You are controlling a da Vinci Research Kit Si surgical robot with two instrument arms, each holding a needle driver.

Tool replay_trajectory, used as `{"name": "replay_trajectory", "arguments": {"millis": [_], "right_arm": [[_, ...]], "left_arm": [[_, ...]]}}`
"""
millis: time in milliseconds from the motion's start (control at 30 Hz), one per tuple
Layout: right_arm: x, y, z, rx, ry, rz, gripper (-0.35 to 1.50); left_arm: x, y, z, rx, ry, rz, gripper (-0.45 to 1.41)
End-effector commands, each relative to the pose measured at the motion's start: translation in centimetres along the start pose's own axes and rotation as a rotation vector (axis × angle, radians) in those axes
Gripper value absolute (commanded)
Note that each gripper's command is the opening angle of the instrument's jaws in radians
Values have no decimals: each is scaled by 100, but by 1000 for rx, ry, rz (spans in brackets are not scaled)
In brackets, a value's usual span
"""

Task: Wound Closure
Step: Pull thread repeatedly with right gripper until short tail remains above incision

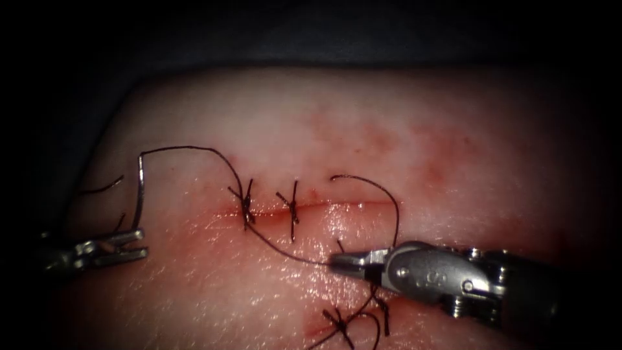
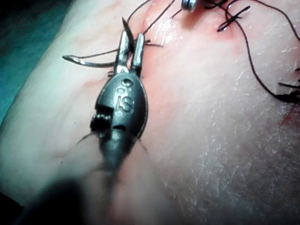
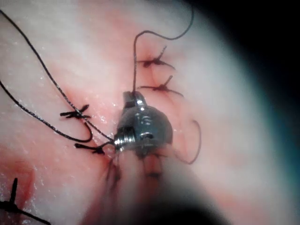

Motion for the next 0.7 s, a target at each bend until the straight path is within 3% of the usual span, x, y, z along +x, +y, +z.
{"name": "replay_trajectory", "arguments": {"millis": [33,200,367,400,433,500,533,600,700], "right_arm": [[18,-22,12,21,12,-13,-35],[53,-89,18,101,53,1,-35],[69,-99,23,133,114,7,-35],[70,-94,23,129,138,20,7],[69,-88,21,118,161,-2,29],[68,-70,17,89,212,-37,104],[67,-62,14,80,236,-38,121],[63,-36,1,3,271,-75,133],[57,-16,-13,-11,266,-101,133]], "left_arm": [[-7,-2,11,3,0,2,-45],[-16,2,21,6,-10,2,-45],[-15,5,21,6,-14,6,-45],[-15,4,20,6,-15,6,-45],[-14,4,18,7,-17,5,-45],[-14,1,15,10,-25,4,-45],[-13,-1,12,12,-30,3,-45],[-11,-11,0,18,-50,-2,-45],[-10,-19,-13,37,-71,-3,-45]]}}
